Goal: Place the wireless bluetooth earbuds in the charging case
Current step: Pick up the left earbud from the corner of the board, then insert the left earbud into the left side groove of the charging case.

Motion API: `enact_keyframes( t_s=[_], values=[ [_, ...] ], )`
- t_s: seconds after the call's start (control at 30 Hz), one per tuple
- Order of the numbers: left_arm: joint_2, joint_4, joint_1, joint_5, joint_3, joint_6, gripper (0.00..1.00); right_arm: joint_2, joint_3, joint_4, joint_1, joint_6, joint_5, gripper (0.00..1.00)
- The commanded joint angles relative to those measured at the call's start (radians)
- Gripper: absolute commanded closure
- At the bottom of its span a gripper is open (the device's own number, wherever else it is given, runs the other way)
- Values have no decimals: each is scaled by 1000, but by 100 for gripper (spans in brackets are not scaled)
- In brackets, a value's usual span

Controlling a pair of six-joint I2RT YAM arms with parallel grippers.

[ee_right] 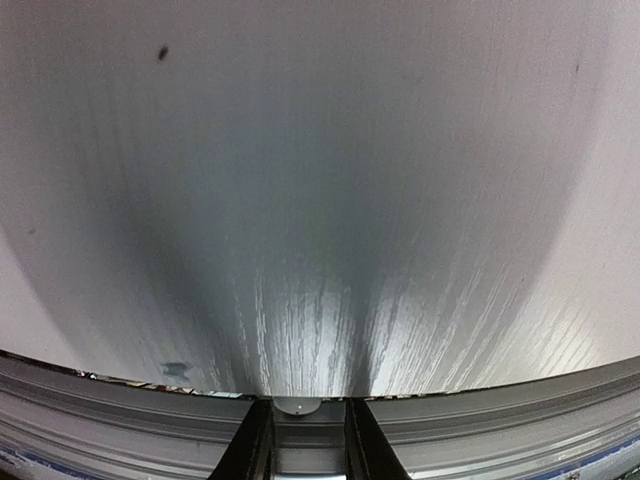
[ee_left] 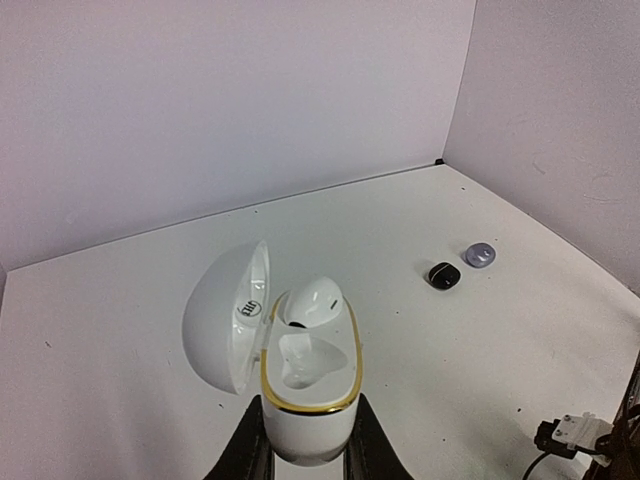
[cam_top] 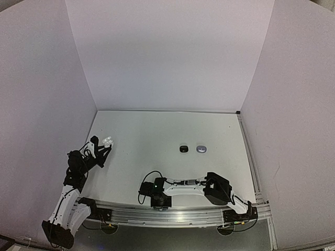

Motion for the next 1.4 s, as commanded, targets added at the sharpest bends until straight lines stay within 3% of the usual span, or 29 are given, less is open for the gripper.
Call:
enact_keyframes(
  t_s=[0.0, 0.37, 0.47, 0.6, 0.67, 1.13, 1.37],
  values=[
    [2, 51, -1, 10, 7, 14, 100, 7, 11, -16, 33, 41, 34, 79],
    [15, 75, -1, 36, 0, 3, 100, 54, 4, -14, 52, 57, 85, 80],
    [20, 82, -1, 37, 2, 2, 100, 58, -22, -13, 51, 57, 135, 85],
    [19, 77, -1, 40, 4, 5, 100, 71, -4, -11, 51, 32, 158, 100],
    [17, 71, -1, 41, 6, 7, 100, 62, -1, -10, 50, 23, 160, 100],
    [25, 83, -1, 55, 12, -6, 100, -181, 36, -12, 44, -13, 305, 100],
    [26, 87, -1, 54, 13, -15, 100, -267, -10, -11, -61, -110, 332, 100]
  ],
)
